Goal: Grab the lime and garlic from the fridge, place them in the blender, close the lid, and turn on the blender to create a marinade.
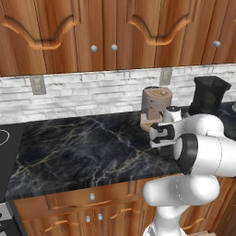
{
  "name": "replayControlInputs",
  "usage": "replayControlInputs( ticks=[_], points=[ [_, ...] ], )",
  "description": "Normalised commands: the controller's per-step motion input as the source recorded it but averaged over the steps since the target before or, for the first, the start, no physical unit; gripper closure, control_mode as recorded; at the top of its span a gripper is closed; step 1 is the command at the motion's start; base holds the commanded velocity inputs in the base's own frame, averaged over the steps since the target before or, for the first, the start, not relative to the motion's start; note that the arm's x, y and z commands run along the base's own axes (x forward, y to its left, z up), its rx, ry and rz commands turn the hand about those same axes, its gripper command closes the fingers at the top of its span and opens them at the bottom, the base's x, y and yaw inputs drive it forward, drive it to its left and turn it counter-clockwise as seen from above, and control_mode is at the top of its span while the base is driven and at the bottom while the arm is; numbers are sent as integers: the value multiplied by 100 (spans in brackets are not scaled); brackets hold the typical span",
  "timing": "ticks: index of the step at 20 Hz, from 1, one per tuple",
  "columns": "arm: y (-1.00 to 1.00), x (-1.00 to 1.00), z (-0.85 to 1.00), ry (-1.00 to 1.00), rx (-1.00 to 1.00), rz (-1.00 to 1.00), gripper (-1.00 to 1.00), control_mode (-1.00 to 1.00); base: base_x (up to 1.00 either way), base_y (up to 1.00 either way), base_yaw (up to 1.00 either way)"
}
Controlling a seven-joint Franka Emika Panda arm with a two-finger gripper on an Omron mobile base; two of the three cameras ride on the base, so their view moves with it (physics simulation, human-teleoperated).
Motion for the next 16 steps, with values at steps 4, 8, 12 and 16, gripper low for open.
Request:
replayControlInputs(
  ticks=[4,8,12,16],
  points=[
    [0,23,-11,0,0,0,-100,-100,0,0,0],
    [0,23,-12,0,0,0,-100,-100,0,0,0],
    [-1,20,-25,0,0,0,-100,-100,0,0,0],
    [0,1,-34,-1,0,0,-100,-100,0,0,0]
  ],
)
